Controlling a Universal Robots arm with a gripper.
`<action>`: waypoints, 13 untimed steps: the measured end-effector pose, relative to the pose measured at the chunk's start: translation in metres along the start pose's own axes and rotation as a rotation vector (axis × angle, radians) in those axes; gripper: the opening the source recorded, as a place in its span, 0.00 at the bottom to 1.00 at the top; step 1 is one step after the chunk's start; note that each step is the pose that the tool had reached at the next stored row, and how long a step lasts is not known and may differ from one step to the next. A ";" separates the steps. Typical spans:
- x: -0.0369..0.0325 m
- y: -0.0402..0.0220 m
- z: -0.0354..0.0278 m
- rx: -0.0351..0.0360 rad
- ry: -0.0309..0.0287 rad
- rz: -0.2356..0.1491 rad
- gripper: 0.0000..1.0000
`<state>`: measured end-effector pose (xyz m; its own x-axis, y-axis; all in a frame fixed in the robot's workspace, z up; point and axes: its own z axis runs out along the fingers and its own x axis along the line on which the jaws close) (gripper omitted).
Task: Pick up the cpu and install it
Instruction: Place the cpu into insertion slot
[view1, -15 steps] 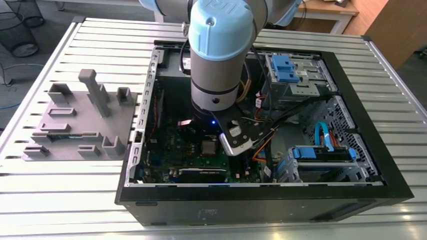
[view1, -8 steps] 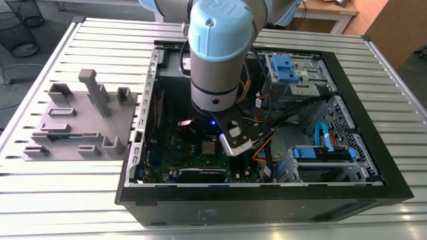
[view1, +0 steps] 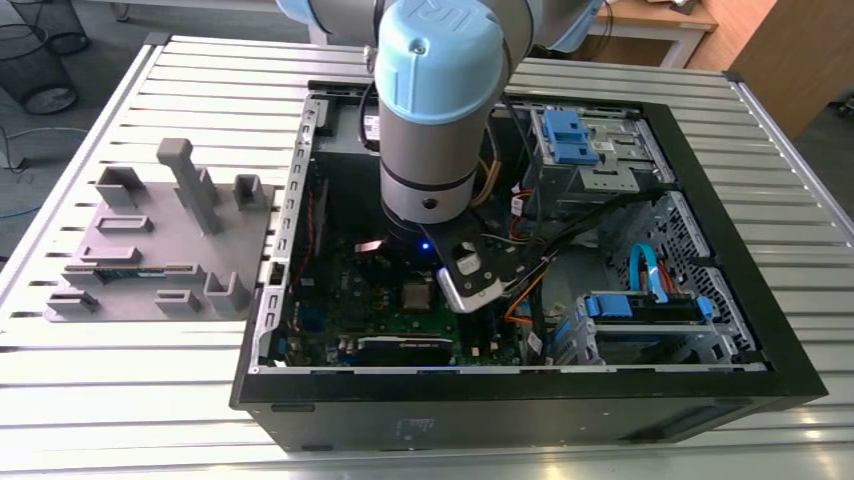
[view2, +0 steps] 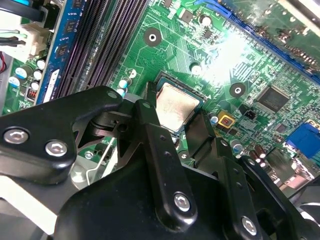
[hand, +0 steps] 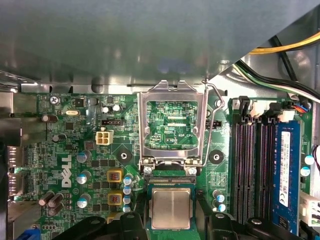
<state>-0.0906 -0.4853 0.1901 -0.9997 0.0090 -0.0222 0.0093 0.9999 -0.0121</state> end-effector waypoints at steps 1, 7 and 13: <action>0.0001 0.0000 0.0000 -0.0001 -0.0002 0.000 0.47; 0.0005 0.0001 0.0007 -0.0009 -0.0009 0.000 0.47; 0.0005 0.0003 0.0015 -0.0017 -0.0009 0.000 0.47</action>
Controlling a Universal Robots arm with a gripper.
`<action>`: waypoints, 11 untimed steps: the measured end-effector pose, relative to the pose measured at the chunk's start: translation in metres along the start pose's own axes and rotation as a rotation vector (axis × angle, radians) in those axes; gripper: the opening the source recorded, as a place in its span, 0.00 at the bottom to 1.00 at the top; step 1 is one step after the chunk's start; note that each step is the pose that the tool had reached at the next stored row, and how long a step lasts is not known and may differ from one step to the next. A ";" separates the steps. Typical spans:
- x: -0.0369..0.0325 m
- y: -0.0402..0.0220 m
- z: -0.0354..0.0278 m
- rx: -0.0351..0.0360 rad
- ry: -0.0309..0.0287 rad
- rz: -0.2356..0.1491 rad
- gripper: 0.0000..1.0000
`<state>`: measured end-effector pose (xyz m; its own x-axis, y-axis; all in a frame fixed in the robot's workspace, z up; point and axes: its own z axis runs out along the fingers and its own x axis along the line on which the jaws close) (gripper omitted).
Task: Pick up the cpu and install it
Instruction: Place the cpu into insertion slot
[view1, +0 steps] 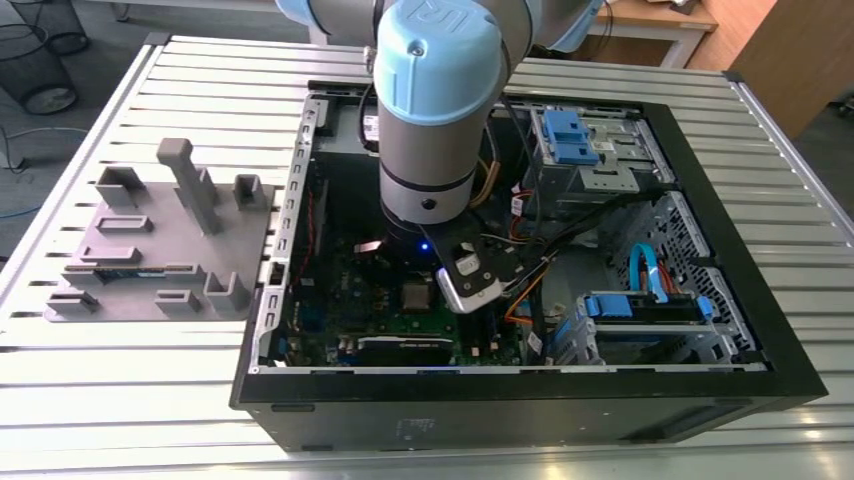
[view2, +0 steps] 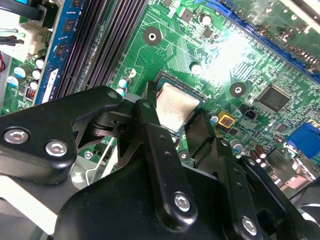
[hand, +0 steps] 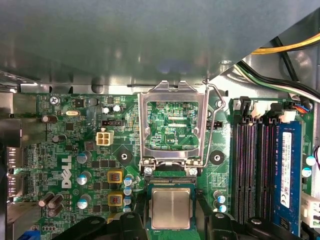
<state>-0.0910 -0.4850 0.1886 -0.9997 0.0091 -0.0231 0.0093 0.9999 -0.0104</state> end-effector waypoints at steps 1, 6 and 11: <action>0.0000 0.0000 0.0001 -0.0001 -0.0001 0.000 0.47; 0.0000 0.0003 0.0001 -0.0002 -0.0001 0.000 0.47; -0.0001 0.0004 -0.0010 -0.0008 -0.0004 0.000 0.47</action>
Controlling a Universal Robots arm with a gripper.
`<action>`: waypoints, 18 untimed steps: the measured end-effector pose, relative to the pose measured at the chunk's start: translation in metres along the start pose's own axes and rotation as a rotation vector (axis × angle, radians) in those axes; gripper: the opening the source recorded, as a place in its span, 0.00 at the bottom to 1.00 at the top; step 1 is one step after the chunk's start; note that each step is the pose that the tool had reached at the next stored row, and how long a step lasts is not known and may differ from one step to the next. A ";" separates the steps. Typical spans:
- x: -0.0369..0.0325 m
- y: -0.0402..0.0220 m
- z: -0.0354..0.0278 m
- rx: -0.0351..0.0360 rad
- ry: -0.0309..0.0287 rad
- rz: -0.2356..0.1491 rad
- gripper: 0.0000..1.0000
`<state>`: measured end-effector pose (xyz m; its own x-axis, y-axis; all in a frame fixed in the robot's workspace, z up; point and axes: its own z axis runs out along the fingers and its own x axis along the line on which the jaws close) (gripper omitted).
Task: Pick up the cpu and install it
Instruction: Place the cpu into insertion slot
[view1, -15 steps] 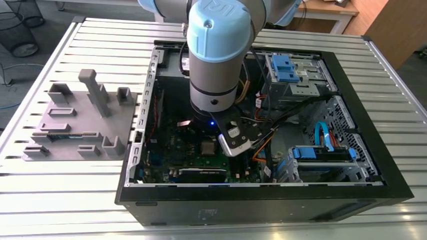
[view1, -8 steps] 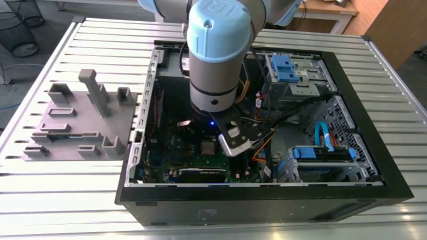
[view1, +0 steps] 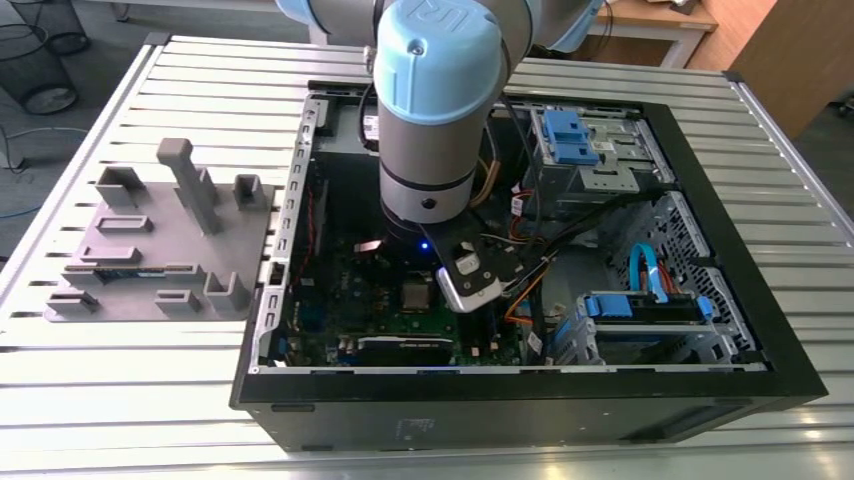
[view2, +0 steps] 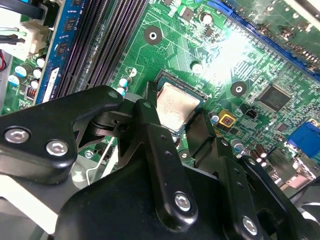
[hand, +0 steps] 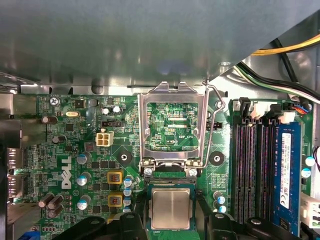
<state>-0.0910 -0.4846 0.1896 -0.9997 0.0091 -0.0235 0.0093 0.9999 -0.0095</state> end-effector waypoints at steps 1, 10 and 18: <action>0.0000 0.0000 0.0000 0.0001 0.0001 0.000 0.47; -0.0010 -0.0001 -0.0003 0.0006 0.0003 0.000 0.47; -0.0010 -0.0001 0.0007 0.0006 0.0004 0.000 0.47</action>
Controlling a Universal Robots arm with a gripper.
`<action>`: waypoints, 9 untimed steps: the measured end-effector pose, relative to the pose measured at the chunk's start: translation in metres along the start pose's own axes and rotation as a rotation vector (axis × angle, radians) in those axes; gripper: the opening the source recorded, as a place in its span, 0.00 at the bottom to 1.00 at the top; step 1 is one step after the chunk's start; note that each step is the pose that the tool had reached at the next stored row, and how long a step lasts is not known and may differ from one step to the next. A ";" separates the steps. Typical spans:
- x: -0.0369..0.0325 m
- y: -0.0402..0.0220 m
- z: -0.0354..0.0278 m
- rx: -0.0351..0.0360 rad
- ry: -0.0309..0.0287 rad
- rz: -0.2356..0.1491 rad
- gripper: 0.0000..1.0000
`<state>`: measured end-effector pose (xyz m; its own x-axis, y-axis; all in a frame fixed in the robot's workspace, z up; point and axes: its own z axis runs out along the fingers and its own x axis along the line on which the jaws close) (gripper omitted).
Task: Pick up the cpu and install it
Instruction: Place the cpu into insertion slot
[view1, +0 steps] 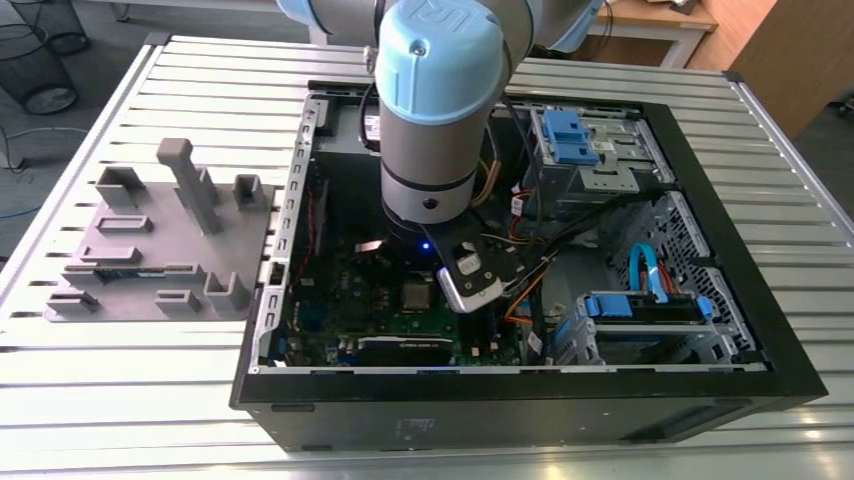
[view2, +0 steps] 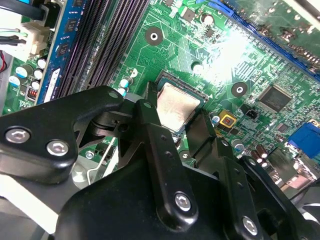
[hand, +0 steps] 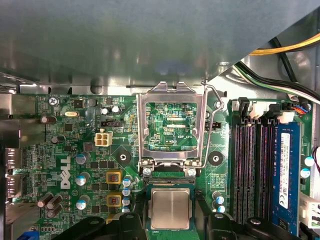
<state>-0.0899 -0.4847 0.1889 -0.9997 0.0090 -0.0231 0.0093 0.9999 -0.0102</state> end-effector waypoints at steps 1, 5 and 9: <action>0.0000 0.0000 0.0000 0.0000 0.0000 0.000 0.47; 0.0000 0.0000 0.0001 0.0000 0.0000 0.000 0.47; 0.0000 0.0000 0.0002 0.0000 0.0000 0.000 0.47</action>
<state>-0.0899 -0.4847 0.1887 -0.9997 0.0090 -0.0232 0.0093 0.9999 -0.0101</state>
